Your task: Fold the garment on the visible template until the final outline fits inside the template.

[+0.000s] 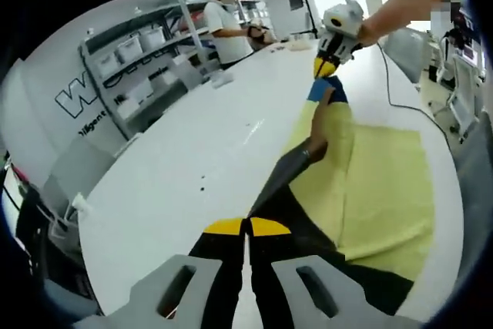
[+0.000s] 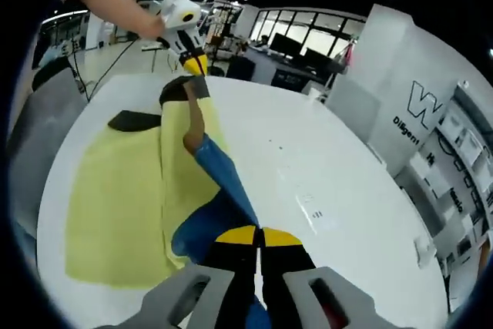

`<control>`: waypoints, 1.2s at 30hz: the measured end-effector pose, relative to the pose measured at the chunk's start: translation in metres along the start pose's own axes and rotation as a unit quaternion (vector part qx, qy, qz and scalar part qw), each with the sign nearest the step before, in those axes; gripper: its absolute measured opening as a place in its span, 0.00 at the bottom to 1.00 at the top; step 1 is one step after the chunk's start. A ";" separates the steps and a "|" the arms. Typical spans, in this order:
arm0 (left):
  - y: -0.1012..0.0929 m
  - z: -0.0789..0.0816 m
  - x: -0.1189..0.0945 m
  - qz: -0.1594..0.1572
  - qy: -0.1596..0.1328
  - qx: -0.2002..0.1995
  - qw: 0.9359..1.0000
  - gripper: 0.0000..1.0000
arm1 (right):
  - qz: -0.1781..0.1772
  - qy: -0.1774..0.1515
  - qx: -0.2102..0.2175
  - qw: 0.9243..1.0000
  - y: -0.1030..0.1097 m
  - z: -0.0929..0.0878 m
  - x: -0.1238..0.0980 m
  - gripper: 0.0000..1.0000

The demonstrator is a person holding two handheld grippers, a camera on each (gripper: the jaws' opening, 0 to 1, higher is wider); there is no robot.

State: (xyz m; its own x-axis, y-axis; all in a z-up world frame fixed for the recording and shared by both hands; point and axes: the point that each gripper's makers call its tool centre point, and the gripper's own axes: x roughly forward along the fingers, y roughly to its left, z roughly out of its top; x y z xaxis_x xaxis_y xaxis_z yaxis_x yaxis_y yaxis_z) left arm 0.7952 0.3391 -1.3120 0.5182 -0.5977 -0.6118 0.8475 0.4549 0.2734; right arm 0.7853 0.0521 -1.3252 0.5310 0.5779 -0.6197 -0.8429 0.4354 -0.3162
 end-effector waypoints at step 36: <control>0.044 -0.071 0.104 -0.006 0.110 -0.192 0.975 0.01 | -0.022 0.112 0.132 0.985 -0.047 -0.069 0.113 0.00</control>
State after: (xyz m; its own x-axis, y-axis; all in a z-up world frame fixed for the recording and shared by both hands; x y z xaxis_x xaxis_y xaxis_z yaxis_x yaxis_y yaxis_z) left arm 0.8776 0.3441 -1.4164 0.4354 -0.4683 -0.7688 0.7257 0.6880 -0.0080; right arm 0.8791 0.0494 -1.4303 0.5098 0.4009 -0.7612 -0.7515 0.6382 -0.1672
